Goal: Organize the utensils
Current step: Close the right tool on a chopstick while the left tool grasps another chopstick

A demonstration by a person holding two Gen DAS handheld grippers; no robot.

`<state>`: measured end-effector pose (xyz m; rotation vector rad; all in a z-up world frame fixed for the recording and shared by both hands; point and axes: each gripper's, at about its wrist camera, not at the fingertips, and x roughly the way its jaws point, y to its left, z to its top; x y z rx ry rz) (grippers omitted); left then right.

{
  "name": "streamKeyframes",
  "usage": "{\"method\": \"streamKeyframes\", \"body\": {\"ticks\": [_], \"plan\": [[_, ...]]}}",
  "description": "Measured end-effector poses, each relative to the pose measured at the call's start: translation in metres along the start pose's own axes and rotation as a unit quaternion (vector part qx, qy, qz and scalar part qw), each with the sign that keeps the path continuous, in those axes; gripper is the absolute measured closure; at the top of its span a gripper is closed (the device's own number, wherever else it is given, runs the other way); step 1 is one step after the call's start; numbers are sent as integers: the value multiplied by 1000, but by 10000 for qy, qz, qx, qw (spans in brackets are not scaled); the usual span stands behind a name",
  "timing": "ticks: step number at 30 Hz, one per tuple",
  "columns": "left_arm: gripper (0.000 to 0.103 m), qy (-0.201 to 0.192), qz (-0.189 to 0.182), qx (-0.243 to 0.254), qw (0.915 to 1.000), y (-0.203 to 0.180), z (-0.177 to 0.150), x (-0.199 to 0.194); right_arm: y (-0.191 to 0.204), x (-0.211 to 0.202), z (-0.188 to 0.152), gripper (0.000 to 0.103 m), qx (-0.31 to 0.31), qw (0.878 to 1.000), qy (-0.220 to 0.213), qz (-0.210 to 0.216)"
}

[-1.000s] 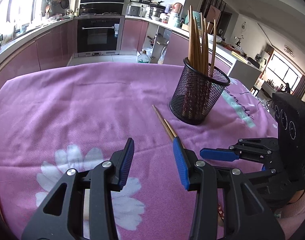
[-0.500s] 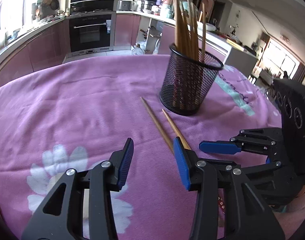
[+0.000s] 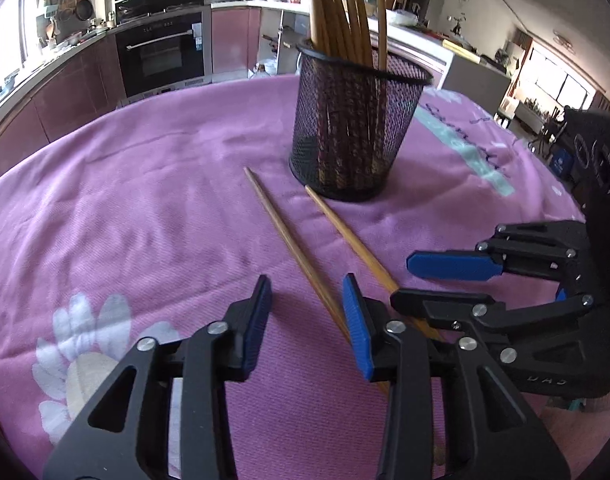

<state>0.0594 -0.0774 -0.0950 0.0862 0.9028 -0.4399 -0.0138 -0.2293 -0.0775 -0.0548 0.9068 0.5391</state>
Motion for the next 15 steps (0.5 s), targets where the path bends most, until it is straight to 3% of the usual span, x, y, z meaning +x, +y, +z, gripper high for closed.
{"method": "streamKeyframes", "body": {"ticks": [3,15], "plan": [[78,-18,-3,30,10000,-3,-2,-2,-1,0,0,79,23,10000,-8,24],[93,-150,172,-200,9995,-5,-29,-23,-2,1,1,78,30,10000,-56,27]]}}
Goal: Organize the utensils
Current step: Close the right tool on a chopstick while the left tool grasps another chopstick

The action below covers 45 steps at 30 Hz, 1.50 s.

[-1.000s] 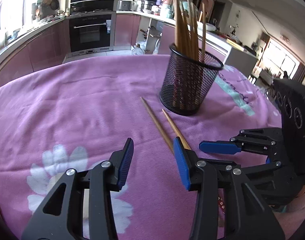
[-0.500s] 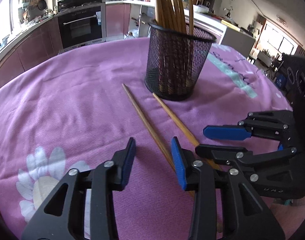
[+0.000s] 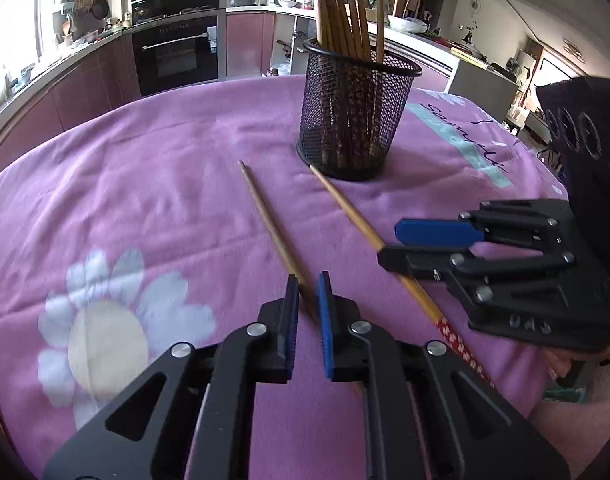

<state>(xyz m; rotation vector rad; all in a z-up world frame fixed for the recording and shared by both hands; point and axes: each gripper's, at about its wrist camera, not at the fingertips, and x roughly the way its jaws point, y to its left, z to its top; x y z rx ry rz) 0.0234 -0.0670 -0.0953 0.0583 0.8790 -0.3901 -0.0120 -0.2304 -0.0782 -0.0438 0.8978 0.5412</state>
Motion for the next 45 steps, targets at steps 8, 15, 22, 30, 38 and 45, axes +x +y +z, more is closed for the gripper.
{"method": "streamKeyframes", "body": {"ticks": [8,15,22,30,38,45], "plan": [[91,149,-163,87,9997,3,-11,-13,0,0,1,78,8,10000,-16,16],[86,56,-153,-2,9999,10,-1,-8,3,3,5,78,7,10000,-34,16],[83,188,-114,-100,9997,17,14,8,2,7,8,78,7,10000,-44,-3],[83,219,-99,-80,9997,18,22,18,5,15,17,81,-38,9999,-20,-137],[90,142,-35,-240,9996,18,22,19,-2,15,18,96,131,9997,-37,-183],[94,52,-109,-362,9993,17,22,13,-5,3,16,98,185,9997,-182,-16]]}}
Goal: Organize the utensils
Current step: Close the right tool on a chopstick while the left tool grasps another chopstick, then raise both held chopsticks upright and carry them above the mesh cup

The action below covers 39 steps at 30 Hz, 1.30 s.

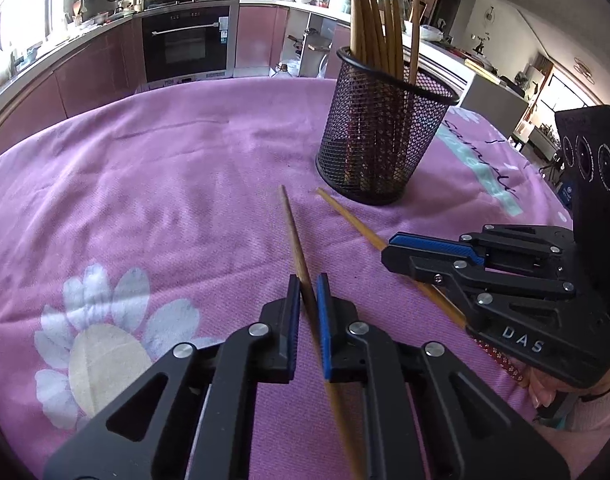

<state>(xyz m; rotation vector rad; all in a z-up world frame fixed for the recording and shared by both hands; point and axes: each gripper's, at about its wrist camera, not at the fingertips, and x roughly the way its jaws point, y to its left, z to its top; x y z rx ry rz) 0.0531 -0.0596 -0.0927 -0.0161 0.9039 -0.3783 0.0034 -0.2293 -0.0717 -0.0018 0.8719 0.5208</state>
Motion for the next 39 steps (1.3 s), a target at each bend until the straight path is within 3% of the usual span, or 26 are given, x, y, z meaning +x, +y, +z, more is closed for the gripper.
{"method": "streamKeyframes", "body": {"ticks": [14,25,39], "plan": [[95,-492,-512,-31,9975,2,7,-53,4,-53,6,98,-43,9964,-688,493],[96,-854,-865,40,9926,-4,17,-91,-2,-94,19,98,-20,9901,-1328,447],[96,-1169,-1139,123,9865,-11,25,-120,-9,-115,31,98,-71,9837,-1766,340]]}}
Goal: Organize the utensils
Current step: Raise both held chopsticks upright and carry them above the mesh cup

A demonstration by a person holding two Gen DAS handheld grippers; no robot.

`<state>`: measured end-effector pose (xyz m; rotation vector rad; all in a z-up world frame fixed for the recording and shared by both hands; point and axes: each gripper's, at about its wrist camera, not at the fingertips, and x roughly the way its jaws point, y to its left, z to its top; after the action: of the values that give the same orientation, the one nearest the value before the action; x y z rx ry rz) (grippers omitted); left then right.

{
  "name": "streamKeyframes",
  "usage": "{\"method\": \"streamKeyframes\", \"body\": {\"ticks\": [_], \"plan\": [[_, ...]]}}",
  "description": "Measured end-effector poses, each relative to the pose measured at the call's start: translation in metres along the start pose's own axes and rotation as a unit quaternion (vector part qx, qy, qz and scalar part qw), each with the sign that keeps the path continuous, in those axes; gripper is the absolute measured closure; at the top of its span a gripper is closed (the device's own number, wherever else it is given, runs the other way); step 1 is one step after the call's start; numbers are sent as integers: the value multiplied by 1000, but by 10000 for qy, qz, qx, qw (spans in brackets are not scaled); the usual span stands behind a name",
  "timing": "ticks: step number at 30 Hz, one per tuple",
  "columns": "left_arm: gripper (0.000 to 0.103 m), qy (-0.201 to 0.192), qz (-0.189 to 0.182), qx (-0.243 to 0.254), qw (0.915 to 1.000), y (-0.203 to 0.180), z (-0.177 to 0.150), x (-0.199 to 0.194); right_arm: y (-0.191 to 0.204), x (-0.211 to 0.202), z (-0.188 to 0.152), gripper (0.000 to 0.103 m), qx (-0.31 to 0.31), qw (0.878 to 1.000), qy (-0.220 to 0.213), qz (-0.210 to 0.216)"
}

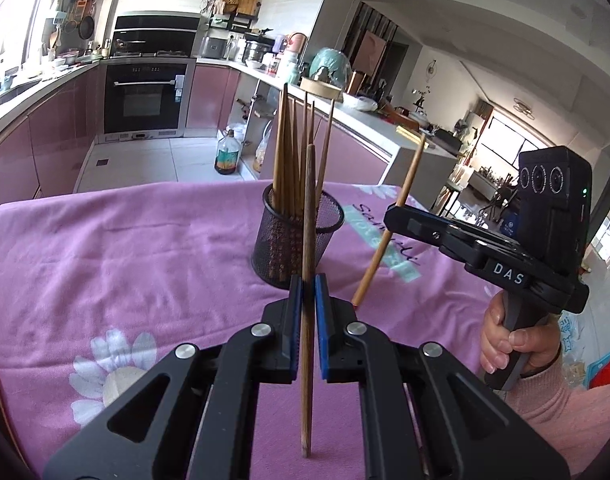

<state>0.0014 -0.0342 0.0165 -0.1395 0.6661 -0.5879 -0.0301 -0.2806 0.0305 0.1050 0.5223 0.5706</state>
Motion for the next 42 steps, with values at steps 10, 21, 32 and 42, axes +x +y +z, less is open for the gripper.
{"method": "streamKeyframes", "body": {"ticks": [10,21,32,42], "plan": [[96,-159,-93,23,9998,-3,8,-9,2,-1,5,98,-65,9999,-111,-15],[96,-455,-204,-81,9987,-1,22,-23,4,-6,13,98,-145,9995,-278,-69],[96,-660,-139,4,9977,-4,41,-20,7,-11,28,98,-291,9984,-456,-142],[96,-969,-20,234,9950,-14,66,-32,10,-16,44,98,-401,9971,-615,-174]]}}
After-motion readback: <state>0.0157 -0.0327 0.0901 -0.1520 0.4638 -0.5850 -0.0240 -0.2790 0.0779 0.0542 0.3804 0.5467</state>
